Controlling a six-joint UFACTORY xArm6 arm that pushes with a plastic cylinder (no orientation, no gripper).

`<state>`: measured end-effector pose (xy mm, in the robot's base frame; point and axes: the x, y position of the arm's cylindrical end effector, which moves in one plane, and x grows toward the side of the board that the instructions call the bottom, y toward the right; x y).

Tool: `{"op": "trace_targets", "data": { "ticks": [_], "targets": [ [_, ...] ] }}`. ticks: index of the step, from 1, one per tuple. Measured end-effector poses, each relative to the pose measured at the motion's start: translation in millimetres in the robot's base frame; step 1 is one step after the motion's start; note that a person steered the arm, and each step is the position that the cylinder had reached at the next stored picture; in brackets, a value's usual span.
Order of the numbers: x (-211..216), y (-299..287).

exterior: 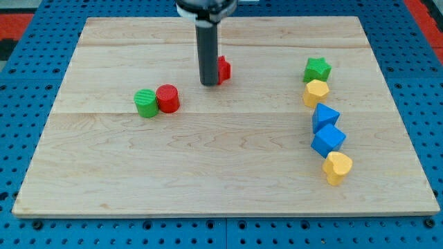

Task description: Move the red star vertically at the top of the green star

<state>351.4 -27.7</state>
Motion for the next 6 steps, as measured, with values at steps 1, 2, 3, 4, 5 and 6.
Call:
{"op": "trace_targets", "data": {
  "ticks": [1, 2, 3, 4, 5, 6],
  "targets": [
    [-44, 0],
    [-75, 0],
    [-88, 4],
    [-89, 4],
    [-97, 4],
    [-95, 0]
  ]
}}
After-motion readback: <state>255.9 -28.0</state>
